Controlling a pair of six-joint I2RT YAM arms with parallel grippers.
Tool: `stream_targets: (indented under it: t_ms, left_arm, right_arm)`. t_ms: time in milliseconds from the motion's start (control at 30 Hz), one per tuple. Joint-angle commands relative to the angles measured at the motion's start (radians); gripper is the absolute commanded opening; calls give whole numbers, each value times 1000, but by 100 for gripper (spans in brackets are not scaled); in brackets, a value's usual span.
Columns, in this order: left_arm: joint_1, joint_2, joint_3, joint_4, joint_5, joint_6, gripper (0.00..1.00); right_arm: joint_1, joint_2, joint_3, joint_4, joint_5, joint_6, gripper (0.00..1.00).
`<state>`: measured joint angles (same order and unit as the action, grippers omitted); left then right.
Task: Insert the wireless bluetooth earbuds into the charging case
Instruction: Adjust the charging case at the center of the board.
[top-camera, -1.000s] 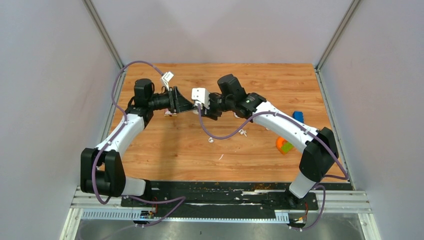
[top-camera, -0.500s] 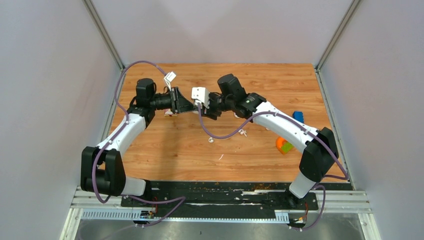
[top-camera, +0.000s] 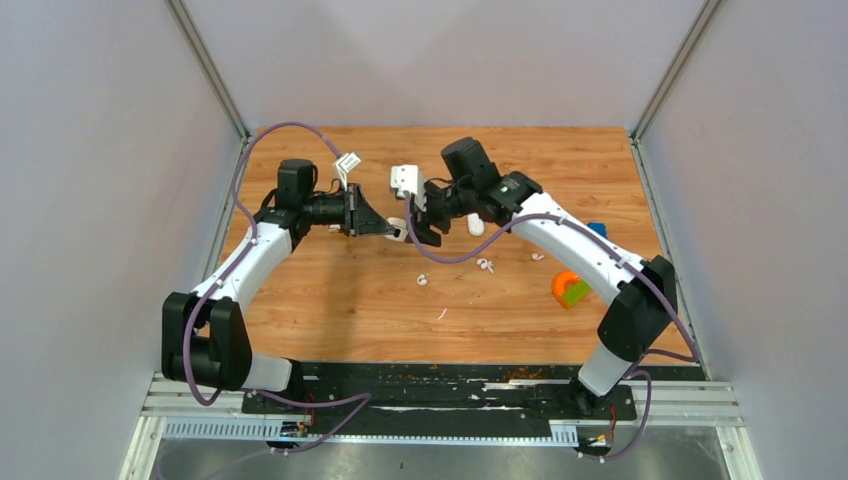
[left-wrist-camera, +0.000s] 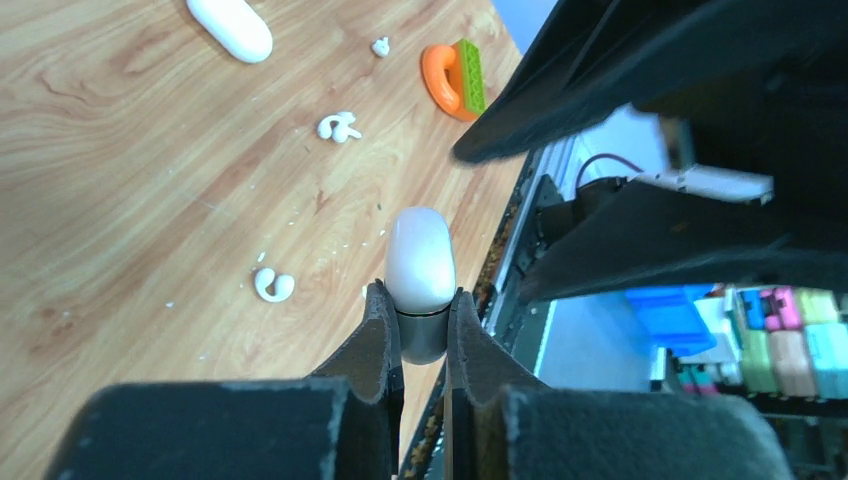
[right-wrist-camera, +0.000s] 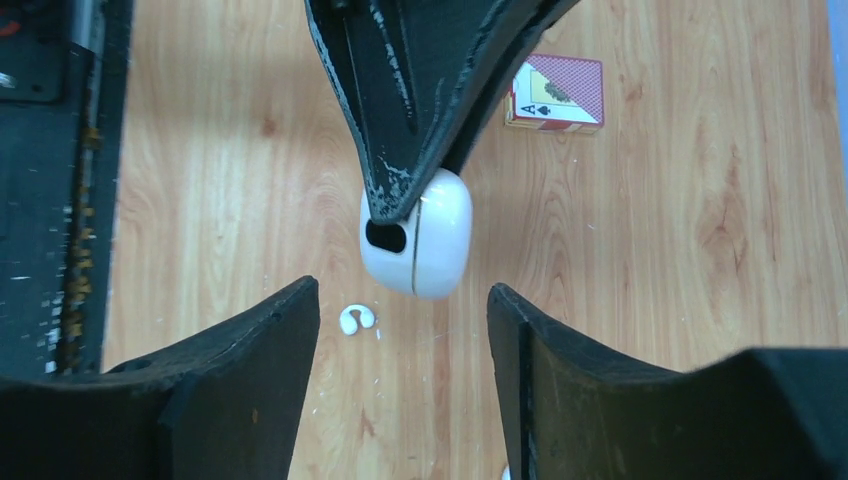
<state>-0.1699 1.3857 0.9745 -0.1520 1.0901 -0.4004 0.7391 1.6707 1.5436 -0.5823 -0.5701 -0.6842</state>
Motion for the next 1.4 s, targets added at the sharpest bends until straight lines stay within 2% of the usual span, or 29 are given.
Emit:
stream_targets:
  t_ms: [0, 100, 200, 267, 500, 800, 1000, 1267, 1333, 1367]
  left_arm:
    - [-5, -18, 79, -153, 1, 245, 0]
    - [-22, -59, 83, -166, -29, 362, 0]
    - [-71, -122, 56, -166, -47, 515, 0]
    - [-103, -156, 40, -141, -57, 556, 0]
    - [-202, -215, 13, 45, -83, 476, 0]
    - [-240, -200, -11, 251, -90, 332, 0]
    - [-250, -189, -61, 464, -107, 182, 0]
    - [-264, -173, -84, 529, -111, 169, 0]
    - [-268, -170, -88, 528, -112, 185, 6]
    - [-270, -169, -91, 523, -114, 193, 18]
  right_arm:
    - [-69, -6, 163, -204, -166, 41, 64]
    - [-123, 51, 234, -320, -266, 52, 64]
    - [-160, 137, 336, -465, -350, 33, 58]
    - [-161, 163, 381, -529, -366, -20, 54]
    - [-162, 146, 434, -656, -394, -158, 45]
    - [-161, 59, 380, -677, -357, -205, 41]
    - [-160, 36, 349, -599, -362, -123, 36]
    - [-151, 31, 355, -571, -337, -87, 24]
    - [-147, 30, 356, -573, -335, -89, 19]
    - [-144, 30, 358, -577, -333, -92, 16]
